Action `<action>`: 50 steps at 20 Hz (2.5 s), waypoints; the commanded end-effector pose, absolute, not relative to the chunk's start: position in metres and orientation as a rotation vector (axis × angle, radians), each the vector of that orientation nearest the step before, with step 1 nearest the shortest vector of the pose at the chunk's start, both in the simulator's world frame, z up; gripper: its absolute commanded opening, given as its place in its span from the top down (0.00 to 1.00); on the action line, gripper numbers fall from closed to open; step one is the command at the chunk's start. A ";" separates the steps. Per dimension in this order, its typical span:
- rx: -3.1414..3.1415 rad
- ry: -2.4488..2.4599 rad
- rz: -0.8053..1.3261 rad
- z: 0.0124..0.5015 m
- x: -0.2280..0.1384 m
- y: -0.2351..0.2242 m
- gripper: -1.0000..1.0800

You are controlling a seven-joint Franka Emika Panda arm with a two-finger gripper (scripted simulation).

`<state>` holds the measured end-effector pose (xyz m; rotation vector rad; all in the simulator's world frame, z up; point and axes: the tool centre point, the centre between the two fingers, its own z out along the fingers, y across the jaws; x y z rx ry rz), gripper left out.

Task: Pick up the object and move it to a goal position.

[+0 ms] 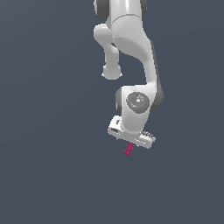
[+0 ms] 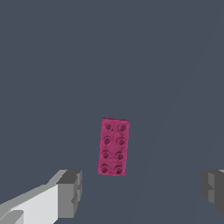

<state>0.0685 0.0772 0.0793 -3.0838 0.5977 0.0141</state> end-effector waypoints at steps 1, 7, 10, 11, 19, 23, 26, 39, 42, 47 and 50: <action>-3.072 0.654 0.008 0.073 0.073 0.083 0.04; -3.056 0.729 0.001 0.064 0.079 0.091 0.04; -3.053 0.742 0.000 0.062 0.080 0.092 0.04; -3.052 0.743 0.000 0.062 0.080 0.092 0.04; -3.053 0.739 0.001 0.044 0.080 0.092 0.04; -3.053 0.742 0.000 0.022 0.079 0.092 0.04; -3.052 0.743 0.000 0.013 0.079 0.092 0.04; -3.052 0.743 0.000 0.012 0.080 0.092 1.00; -3.052 0.743 0.000 0.012 0.080 0.092 1.00; -3.052 0.743 0.000 0.023 0.081 0.088 1.00; -3.052 0.743 0.000 0.036 0.081 0.081 1.00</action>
